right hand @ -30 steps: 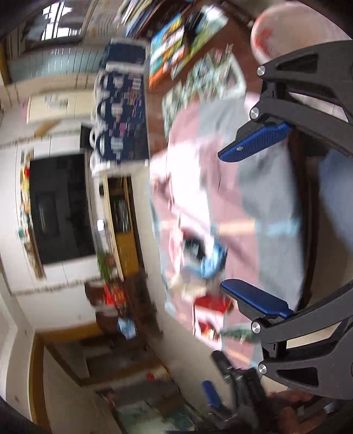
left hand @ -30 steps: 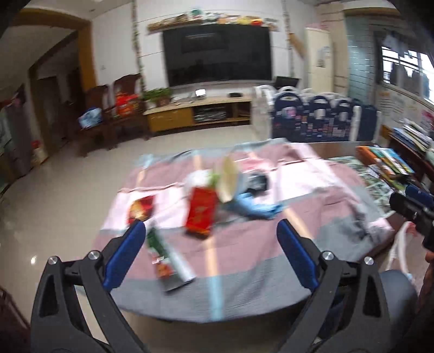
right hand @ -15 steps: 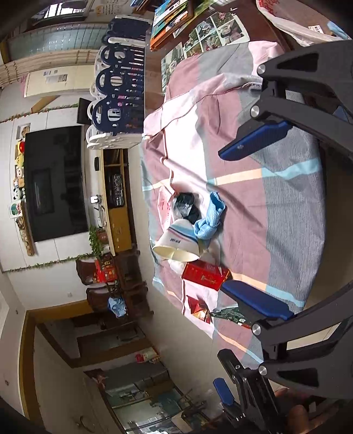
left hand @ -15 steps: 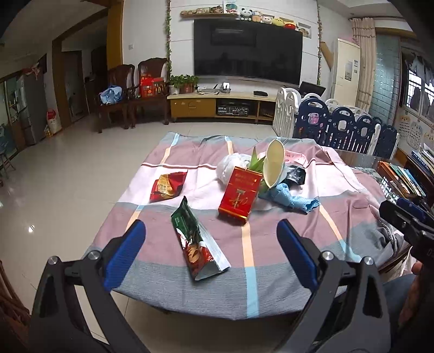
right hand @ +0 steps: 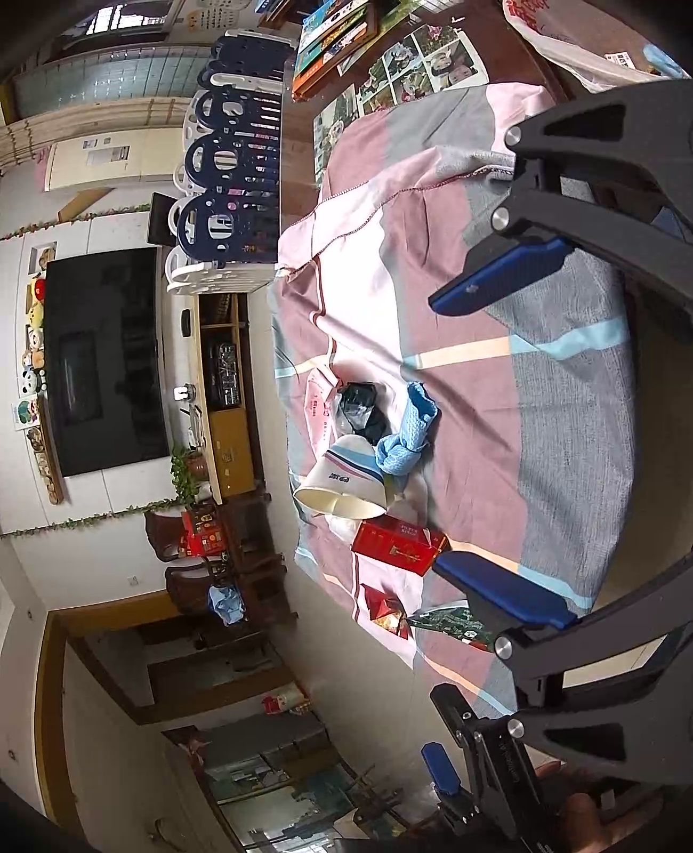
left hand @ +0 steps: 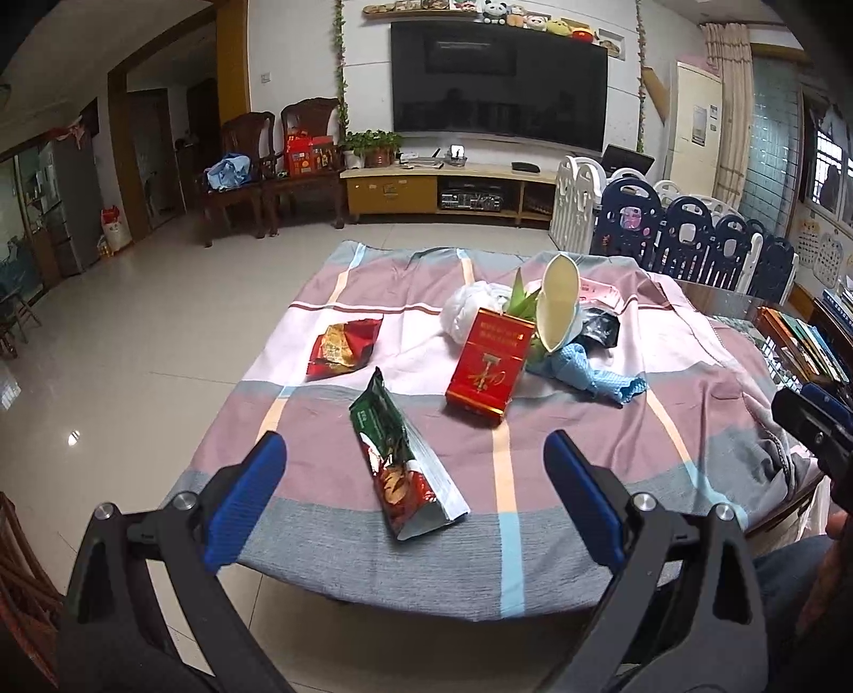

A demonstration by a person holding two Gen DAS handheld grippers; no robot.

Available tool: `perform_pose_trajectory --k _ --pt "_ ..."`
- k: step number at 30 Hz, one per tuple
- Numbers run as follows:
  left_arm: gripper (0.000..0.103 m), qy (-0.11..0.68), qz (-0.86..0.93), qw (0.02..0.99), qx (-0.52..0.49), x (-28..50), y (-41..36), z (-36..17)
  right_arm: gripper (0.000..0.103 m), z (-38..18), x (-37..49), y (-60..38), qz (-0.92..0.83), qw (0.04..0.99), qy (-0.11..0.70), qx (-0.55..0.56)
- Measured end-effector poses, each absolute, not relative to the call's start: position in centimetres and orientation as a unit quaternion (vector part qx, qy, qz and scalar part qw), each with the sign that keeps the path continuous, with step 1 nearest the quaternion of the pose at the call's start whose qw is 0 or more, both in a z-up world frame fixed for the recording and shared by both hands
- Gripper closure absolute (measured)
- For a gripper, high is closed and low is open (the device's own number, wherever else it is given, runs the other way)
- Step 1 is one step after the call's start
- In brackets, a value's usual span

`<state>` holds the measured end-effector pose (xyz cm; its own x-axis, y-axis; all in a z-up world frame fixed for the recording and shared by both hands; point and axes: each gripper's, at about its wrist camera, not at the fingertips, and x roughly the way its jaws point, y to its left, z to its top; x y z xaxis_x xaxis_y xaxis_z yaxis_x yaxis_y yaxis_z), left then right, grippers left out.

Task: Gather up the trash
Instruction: 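Bring both tools back over the table, then grasp the green snack bag with the left tool and lift it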

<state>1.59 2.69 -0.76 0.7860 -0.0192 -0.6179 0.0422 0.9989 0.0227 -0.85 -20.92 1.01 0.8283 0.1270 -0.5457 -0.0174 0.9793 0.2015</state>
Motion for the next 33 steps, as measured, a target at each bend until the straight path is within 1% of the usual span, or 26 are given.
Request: perform_pose_trajectory --k 14,20,33 --pt "0.006 0.345 -0.012 0.938 0.015 2.4 2.8 -1.4 0.015 0.8 -0.9 -21.0 0.039 0.951 0.292 0.091" --pt "0.006 0.362 -0.005 0.932 0.001 4.0 2.8 -2.4 0.015 0.7 -0.9 -21.0 0.039 0.951 0.294 0.089" --pt "0.006 0.414 0.035 0.91 0.015 8.3 2.4 -5.3 0.015 0.0 -0.3 -20.7 0.038 0.948 0.303 0.084"
